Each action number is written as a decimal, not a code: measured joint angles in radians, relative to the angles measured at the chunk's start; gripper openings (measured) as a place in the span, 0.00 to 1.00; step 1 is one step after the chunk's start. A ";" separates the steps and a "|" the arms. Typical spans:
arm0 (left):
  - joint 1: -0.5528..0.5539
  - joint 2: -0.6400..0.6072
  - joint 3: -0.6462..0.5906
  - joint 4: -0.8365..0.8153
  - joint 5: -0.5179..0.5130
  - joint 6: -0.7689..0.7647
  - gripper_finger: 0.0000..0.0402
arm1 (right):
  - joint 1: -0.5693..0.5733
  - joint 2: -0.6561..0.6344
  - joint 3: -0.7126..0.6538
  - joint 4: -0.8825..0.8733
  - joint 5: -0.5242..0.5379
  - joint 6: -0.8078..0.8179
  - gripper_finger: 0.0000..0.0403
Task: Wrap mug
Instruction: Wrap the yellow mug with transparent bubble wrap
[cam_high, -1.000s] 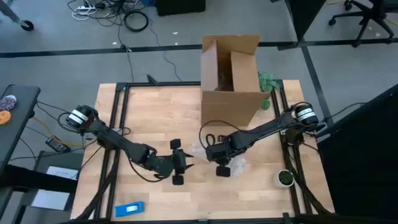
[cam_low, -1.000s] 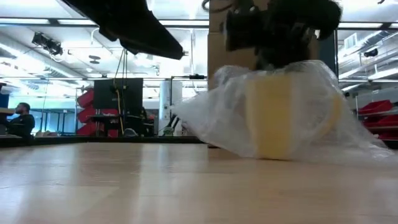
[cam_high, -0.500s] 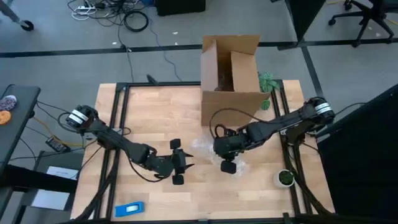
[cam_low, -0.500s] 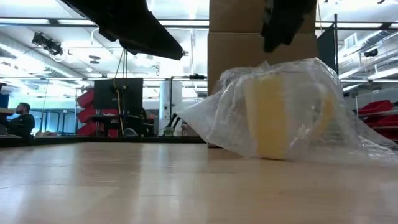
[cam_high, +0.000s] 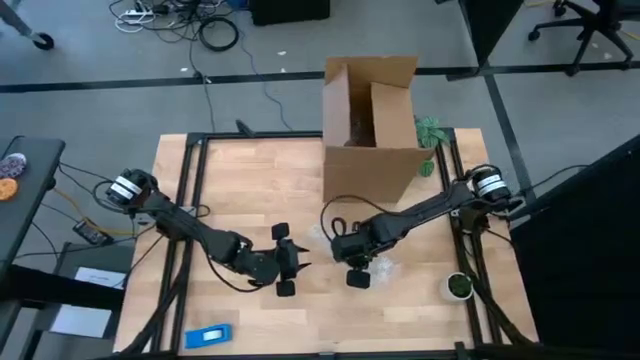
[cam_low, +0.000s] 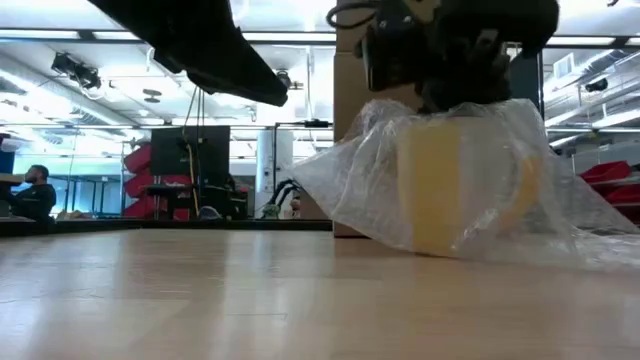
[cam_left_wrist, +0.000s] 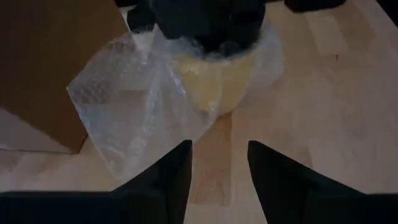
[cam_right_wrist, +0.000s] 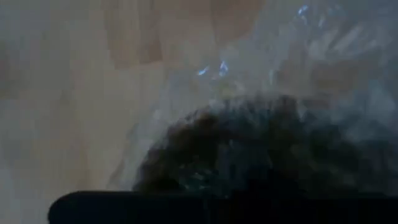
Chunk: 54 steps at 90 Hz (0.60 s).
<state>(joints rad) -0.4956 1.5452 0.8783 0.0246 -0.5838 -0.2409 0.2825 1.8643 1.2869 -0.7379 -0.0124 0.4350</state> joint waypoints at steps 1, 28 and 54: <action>0.000 0.000 0.000 -0.001 0.000 0.000 0.35 | -0.001 -0.002 0.001 -0.001 0.000 -0.002 0.00; -0.003 0.000 0.000 -0.003 0.000 0.000 0.35 | 0.000 -0.148 0.065 -0.051 0.044 -0.024 0.00; -0.003 0.000 0.000 -0.002 0.000 -0.003 0.35 | 0.044 -0.276 0.065 -0.121 0.043 0.084 0.00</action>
<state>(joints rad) -0.4988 1.5452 0.8783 0.0227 -0.5838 -0.2440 0.3263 1.5879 1.3521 -0.8593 0.0303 0.5190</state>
